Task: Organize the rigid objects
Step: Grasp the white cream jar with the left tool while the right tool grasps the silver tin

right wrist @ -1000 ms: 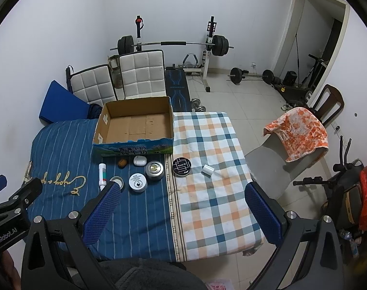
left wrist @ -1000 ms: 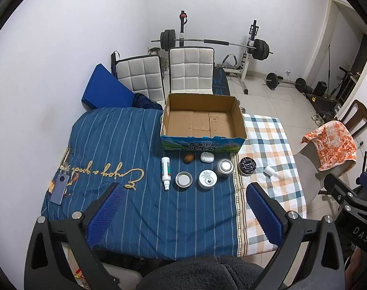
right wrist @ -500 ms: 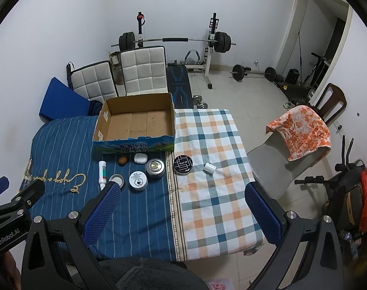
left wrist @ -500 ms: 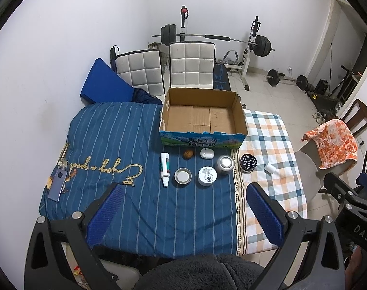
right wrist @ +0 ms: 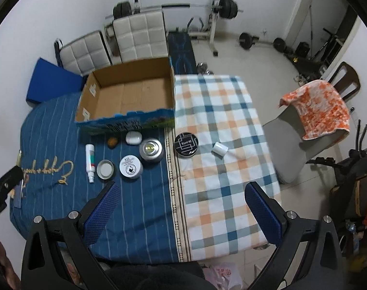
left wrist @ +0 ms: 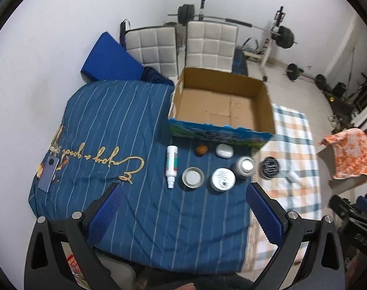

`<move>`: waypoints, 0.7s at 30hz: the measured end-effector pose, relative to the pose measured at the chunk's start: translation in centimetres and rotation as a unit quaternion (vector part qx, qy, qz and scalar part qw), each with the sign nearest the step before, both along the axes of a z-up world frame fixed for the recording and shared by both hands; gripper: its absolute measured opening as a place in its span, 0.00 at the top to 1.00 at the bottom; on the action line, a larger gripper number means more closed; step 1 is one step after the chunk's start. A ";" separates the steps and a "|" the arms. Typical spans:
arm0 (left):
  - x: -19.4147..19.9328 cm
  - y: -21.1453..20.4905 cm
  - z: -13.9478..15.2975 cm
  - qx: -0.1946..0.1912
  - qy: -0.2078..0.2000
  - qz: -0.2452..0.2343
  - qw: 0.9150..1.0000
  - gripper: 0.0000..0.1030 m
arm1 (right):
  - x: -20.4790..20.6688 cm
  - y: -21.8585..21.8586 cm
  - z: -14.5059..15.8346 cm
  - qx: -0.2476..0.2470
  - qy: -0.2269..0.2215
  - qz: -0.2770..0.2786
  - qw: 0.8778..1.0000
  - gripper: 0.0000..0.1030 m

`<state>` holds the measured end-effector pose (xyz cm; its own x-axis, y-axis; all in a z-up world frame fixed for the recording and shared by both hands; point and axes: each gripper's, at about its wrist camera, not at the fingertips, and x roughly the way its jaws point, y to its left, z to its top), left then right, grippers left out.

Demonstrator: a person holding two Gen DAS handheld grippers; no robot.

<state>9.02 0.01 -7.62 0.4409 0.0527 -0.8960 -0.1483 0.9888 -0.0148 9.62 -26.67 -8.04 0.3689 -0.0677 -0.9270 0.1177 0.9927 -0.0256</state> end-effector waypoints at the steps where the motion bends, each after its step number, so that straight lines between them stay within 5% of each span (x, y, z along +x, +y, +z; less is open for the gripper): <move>1: 0.8 0.0 -1.3 0.009 0.009 0.004 1.000 0.00 | 0.8 0.0 -1.1 -0.003 0.004 0.004 1.000 0.00; 4: 3.4 0.2 -5.8 0.032 0.060 0.005 0.998 0.00 | 3.1 0.2 -4.2 -0.013 0.022 0.021 0.999 0.00; 10: 6.7 0.5 -12.8 0.008 0.122 0.005 0.992 0.00 | 7.9 1.0 -10.5 -0.019 0.050 0.037 0.998 0.00; 21: 13.4 -0.7 -22.6 0.022 0.190 -0.032 0.981 0.00 | 16.1 2.6 -25.6 0.068 0.160 -0.019 0.985 0.05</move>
<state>22.40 -0.66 -30.21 0.0794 0.0785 -0.9938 -0.0720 0.9947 0.0728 25.77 -24.08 -33.66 0.0568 0.0574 -0.9967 0.1630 0.9844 0.0660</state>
